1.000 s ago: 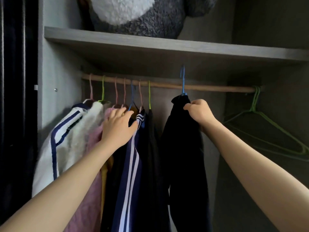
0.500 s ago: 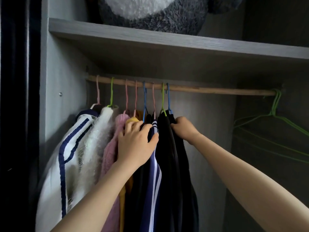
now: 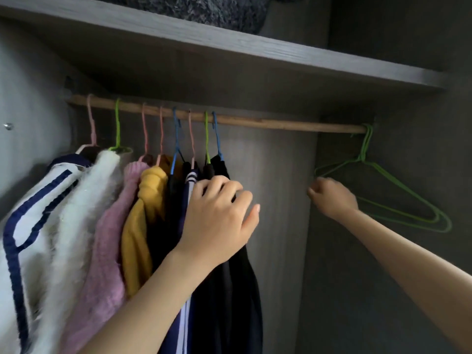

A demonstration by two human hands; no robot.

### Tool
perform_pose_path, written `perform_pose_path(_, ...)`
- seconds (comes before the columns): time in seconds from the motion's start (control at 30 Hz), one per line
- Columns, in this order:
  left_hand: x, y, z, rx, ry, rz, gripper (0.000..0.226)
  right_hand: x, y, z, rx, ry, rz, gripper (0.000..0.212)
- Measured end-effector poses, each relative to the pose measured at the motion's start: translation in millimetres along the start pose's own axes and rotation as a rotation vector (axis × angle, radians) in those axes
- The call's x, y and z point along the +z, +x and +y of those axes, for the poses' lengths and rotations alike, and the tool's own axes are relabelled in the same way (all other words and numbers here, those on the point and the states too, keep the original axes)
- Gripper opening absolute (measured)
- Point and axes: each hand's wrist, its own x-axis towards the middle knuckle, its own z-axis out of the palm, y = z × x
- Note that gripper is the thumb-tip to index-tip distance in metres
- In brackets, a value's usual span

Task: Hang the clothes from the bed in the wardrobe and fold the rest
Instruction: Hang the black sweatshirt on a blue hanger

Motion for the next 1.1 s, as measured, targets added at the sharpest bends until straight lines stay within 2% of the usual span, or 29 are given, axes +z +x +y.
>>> perform_pose_path(0.23, 49, -7, 75, 0.059, -0.137, -0.223, 0.038, -44, -24, 116, 0.178, -0.389, 0.095, 0.035)
perform_pose_path(0.3, 60, -13, 86, 0.036, -0.15, -0.269, 0.038, -47, -30, 129, 0.216, -0.434, 0.083, 0.034)
perform_pose_path(0.4, 71, -23, 99, -0.022, -0.203, -0.424, 0.03, -45, -36, 148, 0.278, -0.45, 0.027, 0.031)
perform_pose_path(0.47, 79, -29, 103, -0.073, -0.229, -0.519, 0.035, -44, -36, 158, 0.27, -0.476, 0.028, 0.034)
perform_pose_path(0.57, 80, -37, 101, -0.058, -0.252, -0.481, 0.029, -43, -29, 170, 0.283, -0.538, 0.034, 0.046)
perform_pose_path(0.7, 80, -45, 98, -0.047, -0.239, -0.363, 0.022, -47, -13, 178, 0.281, -0.651, -0.006, 0.04)
perform_pose_path(0.8, 79, -47, 92, -0.067, -0.232, -0.379, 0.018, -45, -6, 180, 0.281, -0.715, -0.049, 0.031)
perform_pose_path(1.1, 78, -52, 84, -0.089, -0.245, -0.362, 0.023, -52, 1, 185, 0.327, -0.733, -0.02, 0.037)
